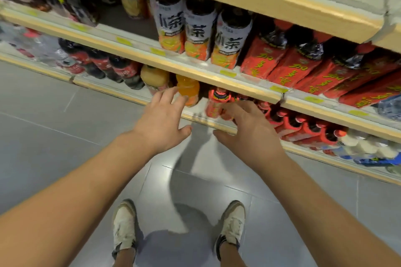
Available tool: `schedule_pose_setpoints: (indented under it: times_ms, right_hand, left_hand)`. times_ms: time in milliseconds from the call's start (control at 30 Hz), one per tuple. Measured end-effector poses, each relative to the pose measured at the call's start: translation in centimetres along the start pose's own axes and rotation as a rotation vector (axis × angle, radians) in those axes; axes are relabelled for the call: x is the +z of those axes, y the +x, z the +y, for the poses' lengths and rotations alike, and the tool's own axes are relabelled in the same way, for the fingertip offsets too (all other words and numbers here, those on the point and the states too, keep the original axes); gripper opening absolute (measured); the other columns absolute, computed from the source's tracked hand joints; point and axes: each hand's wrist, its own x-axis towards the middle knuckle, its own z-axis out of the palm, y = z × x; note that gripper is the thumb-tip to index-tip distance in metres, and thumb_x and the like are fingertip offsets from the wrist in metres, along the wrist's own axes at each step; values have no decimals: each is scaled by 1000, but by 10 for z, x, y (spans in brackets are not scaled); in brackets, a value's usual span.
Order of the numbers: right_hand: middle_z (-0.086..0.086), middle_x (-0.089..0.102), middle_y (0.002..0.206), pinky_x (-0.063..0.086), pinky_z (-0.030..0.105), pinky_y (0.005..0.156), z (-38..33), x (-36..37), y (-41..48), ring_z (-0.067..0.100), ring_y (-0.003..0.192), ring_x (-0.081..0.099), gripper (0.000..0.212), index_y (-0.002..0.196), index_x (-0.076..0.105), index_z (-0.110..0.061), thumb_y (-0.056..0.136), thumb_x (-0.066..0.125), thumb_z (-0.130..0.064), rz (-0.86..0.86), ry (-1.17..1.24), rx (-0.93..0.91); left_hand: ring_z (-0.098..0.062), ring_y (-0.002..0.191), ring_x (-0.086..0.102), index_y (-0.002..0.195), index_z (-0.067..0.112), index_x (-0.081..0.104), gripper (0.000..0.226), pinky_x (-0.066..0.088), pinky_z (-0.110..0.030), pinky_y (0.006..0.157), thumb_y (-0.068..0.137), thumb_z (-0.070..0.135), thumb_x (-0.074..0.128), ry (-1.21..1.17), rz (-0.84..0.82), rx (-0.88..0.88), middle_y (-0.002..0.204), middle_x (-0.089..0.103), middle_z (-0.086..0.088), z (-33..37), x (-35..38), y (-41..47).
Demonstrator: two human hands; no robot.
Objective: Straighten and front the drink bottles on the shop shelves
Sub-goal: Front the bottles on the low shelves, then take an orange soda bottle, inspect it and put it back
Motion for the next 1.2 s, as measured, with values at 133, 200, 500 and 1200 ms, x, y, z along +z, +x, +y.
schedule_pose_setpoints:
  times_ms: [133,200,500,1200]
  right_hand:
    - [4,45,150,49,43,101,-67,26,1,26,131,50,63,146,51,-29,89,73,-43,9,3,16]
    - [5,45,150,49,41,100,-94,35,-1,27,131,50,63,146,51,-29,89,74,-43,16,3,35]
    - [4,50,145,49,34,94,-173,39,-5,23,124,55,66,146,52,-27,87,78,-41,100,74,101]
    - [0,49,146,44,30,93,-107,148,73,20,131,50,62,145,53,-29,88,76,-40,158,152,210]
  left_hand:
    - [-30,145,18,153,22,29,77,24,-41,117,89,51,62,-32,11,30,161,19,-8,-61,-18,-31]
    - [-29,144,19,152,21,32,76,27,-41,114,89,49,64,-48,7,50,160,19,-6,-91,-29,-47]
    - [-29,147,16,152,21,31,76,28,-45,115,90,52,62,-14,-35,50,163,17,-9,-176,-75,-84]
    - [-21,147,19,152,21,34,78,33,-43,115,88,49,67,-142,22,99,162,19,-1,-200,52,33]
